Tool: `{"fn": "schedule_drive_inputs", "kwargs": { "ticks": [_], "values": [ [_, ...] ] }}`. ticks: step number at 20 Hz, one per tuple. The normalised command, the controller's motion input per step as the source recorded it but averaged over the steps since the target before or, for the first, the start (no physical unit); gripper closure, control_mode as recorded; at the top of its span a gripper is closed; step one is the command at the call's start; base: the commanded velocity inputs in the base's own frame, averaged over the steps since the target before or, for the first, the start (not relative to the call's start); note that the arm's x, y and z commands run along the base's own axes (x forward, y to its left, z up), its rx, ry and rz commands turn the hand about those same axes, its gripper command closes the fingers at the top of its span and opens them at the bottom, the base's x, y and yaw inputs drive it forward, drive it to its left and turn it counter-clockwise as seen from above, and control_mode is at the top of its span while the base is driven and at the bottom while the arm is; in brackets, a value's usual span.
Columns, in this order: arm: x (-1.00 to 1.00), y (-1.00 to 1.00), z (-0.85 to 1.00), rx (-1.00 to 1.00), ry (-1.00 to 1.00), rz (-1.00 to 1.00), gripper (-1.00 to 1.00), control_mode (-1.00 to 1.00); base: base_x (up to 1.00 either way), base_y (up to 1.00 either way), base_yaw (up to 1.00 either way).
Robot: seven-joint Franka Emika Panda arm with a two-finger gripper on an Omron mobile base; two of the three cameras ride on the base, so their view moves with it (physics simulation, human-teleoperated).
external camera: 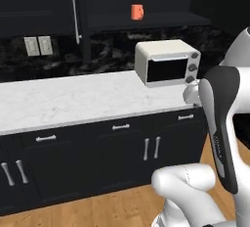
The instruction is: Gather all objects into one cabinet and sort the glasses and bowls to opposite sides.
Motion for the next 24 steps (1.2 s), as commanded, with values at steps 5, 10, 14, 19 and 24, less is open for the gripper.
{"fn": "schedule_drive_inputs", "kwargs": {
  "ticks": [5, 10, 14, 19, 24],
  "values": [
    [0.00, 0.00, 0.00, 0.00, 0.00, 0.00, -1.00, 1.00, 0.63, -0.41, 0.23],
    [0.00, 0.00, 0.00, 0.00, 0.00, 0.00, -1.00, 1.00, 0.62, -0.26, 0.05],
    [0.00, 0.00, 0.00, 0.00, 0.00, 0.00, -1.00, 1.00, 0.51, -0.04, -0.03],
    [0.00, 0.00, 0.00, 0.00, 0.00, 0.00, -1.00, 1.00, 0.49, -0.06, -0.06],
    [0.00, 0.00, 0.00, 0.00, 0.00, 0.00, -1.00, 1.00, 0.44, -0.11, -0.17]
  ]
}}
